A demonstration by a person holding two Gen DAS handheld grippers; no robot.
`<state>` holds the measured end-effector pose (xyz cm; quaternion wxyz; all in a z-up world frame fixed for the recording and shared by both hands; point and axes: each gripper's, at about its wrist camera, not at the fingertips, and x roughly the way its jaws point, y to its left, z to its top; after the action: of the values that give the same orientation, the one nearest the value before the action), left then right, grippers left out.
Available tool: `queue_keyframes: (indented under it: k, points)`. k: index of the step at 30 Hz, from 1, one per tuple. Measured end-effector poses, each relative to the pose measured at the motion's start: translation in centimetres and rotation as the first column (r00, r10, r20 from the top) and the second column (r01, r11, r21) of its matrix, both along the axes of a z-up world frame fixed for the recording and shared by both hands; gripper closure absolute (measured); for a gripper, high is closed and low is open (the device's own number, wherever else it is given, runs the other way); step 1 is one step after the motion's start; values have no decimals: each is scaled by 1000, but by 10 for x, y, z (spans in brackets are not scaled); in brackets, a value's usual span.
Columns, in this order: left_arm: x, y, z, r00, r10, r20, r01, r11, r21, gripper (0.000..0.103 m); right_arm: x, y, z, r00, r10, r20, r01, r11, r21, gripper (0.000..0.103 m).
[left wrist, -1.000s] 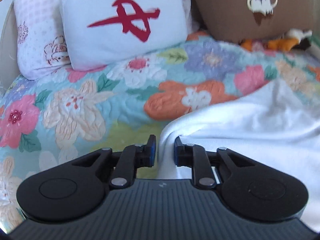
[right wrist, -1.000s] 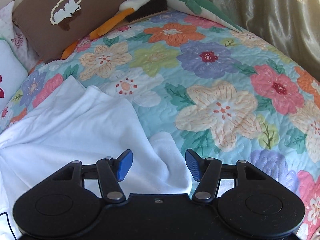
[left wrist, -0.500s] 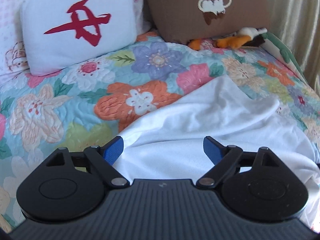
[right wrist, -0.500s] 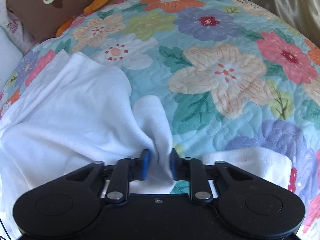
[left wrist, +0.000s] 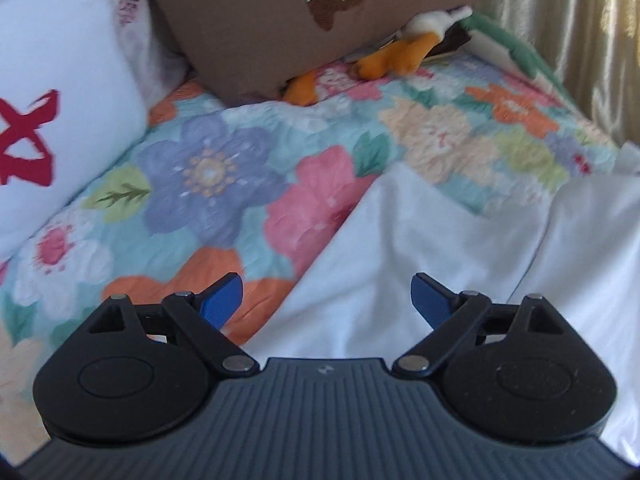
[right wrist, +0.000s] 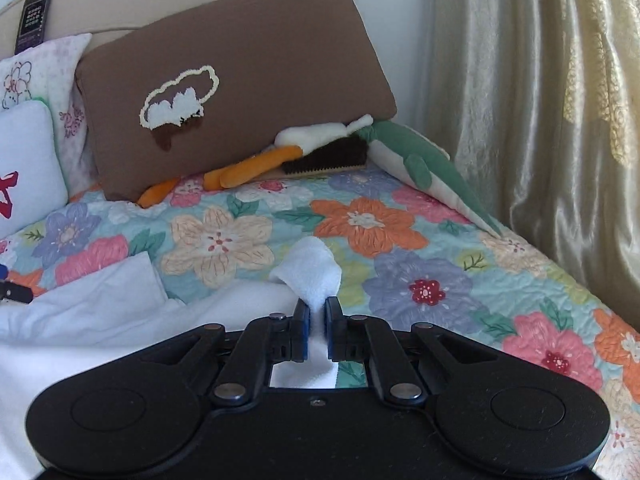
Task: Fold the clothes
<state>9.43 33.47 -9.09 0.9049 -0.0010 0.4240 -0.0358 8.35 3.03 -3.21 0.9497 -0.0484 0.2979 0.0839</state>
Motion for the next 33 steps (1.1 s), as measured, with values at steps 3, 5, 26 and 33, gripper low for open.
queue_keyframes:
  k: [3,5,26,33]
  points:
    - [26,-13,-18,997,-46,-56,47,999,21,12,9,0,-23,997,-29,-71,29,1000,-5,94]
    - [44,-22,-30,993,-76,-93,79,996,34,11,10,-4,-34,994,-37,-101,37,999,-1,94]
    - [58,-23,47,895,177,410,-275,942,191,98,29,-10,-22,994,-60,87,57,998,39,97]
    - [99,0,9,913,362,188,-388,913,125,53,76,-3,-18,991,-133,33,134,990,-40,92]
